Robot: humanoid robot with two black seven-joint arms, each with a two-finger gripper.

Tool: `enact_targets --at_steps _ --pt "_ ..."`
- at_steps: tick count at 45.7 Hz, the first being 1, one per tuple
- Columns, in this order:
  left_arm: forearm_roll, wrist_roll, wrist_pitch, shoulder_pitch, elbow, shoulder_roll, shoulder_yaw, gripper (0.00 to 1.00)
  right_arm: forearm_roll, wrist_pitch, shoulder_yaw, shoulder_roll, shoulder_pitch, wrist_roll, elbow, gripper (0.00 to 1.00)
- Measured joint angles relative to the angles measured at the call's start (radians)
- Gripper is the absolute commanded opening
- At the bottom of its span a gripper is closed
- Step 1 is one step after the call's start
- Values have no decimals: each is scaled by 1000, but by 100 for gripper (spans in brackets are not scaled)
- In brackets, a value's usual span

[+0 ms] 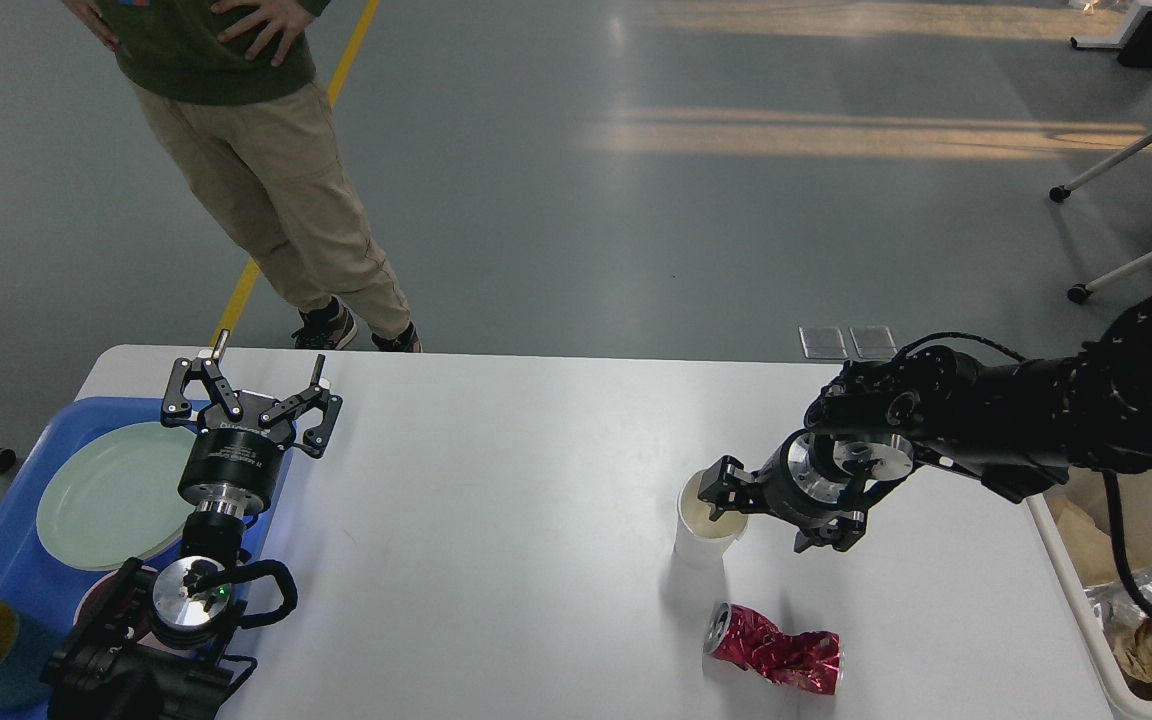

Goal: Tidy desktop
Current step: 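Grasp the white paper cup with the right gripper, then carry the paper cup to the white bin and release it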

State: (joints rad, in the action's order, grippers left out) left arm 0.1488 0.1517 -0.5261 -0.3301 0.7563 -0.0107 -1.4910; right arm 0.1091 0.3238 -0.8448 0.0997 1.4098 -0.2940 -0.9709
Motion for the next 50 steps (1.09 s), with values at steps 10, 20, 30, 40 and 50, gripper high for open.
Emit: enact_targets --at_steps 10,20,30,40,50 --pt "0 0 -1 0 0 0 0 96 0 -3 16 -4 -22 1 8 0" --pt "0 0 -1 0 0 0 0 96 1 -49 22 -5 -43 2 2 0" --pt "0 0 -1 0 0 0 0 96 6 -70 23 -7 -39 1 -6 0" --pt "0 0 -1 -1 0 0 0 96 19 -68 23 -6 -31 0 -9 0" --pt "0 0 0 -1 0 0 0 96 43 25 -3 65 119 -58 -136 0"
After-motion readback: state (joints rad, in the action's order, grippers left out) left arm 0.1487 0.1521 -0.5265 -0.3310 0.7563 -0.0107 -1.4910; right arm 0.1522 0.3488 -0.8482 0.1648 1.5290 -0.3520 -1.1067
